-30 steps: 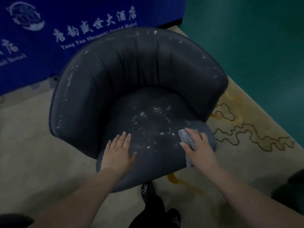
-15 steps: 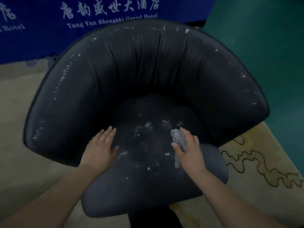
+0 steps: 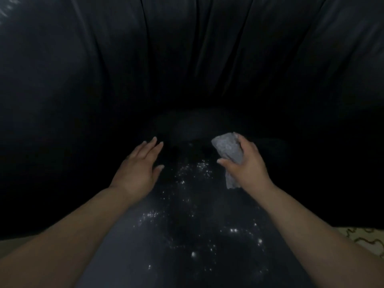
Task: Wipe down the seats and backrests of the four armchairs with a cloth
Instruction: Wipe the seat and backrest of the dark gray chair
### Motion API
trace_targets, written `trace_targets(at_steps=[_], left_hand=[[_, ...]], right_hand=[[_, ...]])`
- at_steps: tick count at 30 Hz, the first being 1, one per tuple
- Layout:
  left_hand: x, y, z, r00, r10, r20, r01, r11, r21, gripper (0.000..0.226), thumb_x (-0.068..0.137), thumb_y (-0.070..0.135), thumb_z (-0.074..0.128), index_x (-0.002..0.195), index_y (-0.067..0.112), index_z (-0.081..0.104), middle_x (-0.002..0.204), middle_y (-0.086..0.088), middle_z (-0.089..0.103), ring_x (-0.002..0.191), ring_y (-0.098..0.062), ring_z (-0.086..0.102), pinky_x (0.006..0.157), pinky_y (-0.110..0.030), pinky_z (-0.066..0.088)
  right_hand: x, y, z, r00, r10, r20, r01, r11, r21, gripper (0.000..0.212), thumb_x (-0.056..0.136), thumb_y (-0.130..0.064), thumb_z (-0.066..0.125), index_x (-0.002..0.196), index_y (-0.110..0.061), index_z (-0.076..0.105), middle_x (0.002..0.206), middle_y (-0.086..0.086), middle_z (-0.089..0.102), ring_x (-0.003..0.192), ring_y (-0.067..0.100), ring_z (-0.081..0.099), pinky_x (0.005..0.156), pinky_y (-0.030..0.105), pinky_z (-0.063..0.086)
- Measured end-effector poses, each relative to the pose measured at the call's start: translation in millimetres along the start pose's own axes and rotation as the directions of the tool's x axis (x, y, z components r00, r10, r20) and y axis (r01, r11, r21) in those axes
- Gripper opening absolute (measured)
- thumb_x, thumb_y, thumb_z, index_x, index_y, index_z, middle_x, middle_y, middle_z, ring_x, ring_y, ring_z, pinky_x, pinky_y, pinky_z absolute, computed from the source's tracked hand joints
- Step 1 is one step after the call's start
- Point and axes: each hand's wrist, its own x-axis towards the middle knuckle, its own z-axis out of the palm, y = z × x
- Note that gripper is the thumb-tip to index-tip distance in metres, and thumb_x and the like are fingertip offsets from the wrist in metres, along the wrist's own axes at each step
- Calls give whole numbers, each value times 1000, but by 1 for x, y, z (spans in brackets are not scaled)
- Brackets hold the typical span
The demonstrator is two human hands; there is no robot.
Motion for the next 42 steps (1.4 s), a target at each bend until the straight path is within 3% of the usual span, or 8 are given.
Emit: trace_targets(at_steps=[8, 15, 23, 28, 33, 35, 39, 42], left_hand=[[40, -17, 12, 1000, -8, -20, 8, 1000, -1, 63, 98, 40, 43, 153, 30, 15, 161, 5, 1, 148, -17, 4, 119, -42, 19], [55, -26, 28, 1000, -23, -6, 23, 998, -52, 61, 99, 40, 42, 152, 32, 15, 161, 5, -3, 148, -15, -1, 119, -33, 10], [54, -26, 40, 996, -9, -89, 5, 999, -42, 59, 98, 36, 44, 152, 28, 21, 162, 2, 3, 148, -17, 3, 119, -35, 14], [54, -24, 35, 998, -3, -56, 0, 999, -42, 60, 98, 36, 45, 152, 29, 19, 162, 3, 2, 148, -16, 1, 119, -36, 15], [46, -29, 33, 998, -47, -51, 43, 996, -80, 64, 97, 37, 47, 153, 24, 18, 161, 4, 0, 147, -15, 2, 118, -33, 13], [41, -32, 33, 995, -74, -66, 69, 995, -74, 64, 97, 37, 47, 152, 22, 19, 161, 3, 2, 147, -17, 4, 118, -33, 13], [26, -33, 37, 989, -112, -97, 104, 991, -82, 63, 97, 35, 47, 152, 17, 23, 161, 1, 9, 147, -19, 9, 118, -35, 18], [16, -31, 42, 988, -119, -99, 109, 988, -106, 63, 97, 35, 46, 152, 18, 21, 161, 2, 8, 147, -18, 8, 118, -37, 19]], right_hand=[[71, 6, 33, 988, -150, 36, 151, 988, -31, 74, 78, -20, 76, 140, -37, 39, 116, -8, 37, 106, 3, 42, 90, 7, 32], [90, 8, 64, 982, -186, 34, 188, 945, -268, 66, 88, -32, 64, 145, -16, 35, 127, 11, 43, 118, 24, 43, 104, 34, 37], [68, -5, 88, 911, -346, 224, 384, 911, -153, 30, 86, -7, 67, 114, 2, 62, 106, 12, 54, 101, 20, 51, 89, 24, 41], [57, -8, 76, 883, -370, 288, 403, 913, -64, 32, 81, 0, 69, 112, 3, 64, 99, 6, 51, 93, 11, 51, 85, 5, 35], [107, -16, 74, 937, -341, 73, 348, 922, -169, 32, 88, -11, 65, 118, -2, 60, 107, 11, 50, 104, 22, 51, 88, 12, 37], [109, -14, 84, 947, -305, 103, 319, 930, -180, 30, 89, -12, 63, 118, -4, 59, 110, 10, 49, 108, 23, 50, 87, 5, 33], [66, -6, 98, 885, -404, 231, 444, 882, -160, 26, 85, -7, 67, 110, 0, 64, 105, 17, 54, 96, 30, 53, 85, 31, 45], [43, -2, 95, 855, -433, 284, 475, 874, -98, 31, 81, -4, 71, 111, 2, 65, 98, 10, 53, 91, 18, 53, 86, 20, 43]])
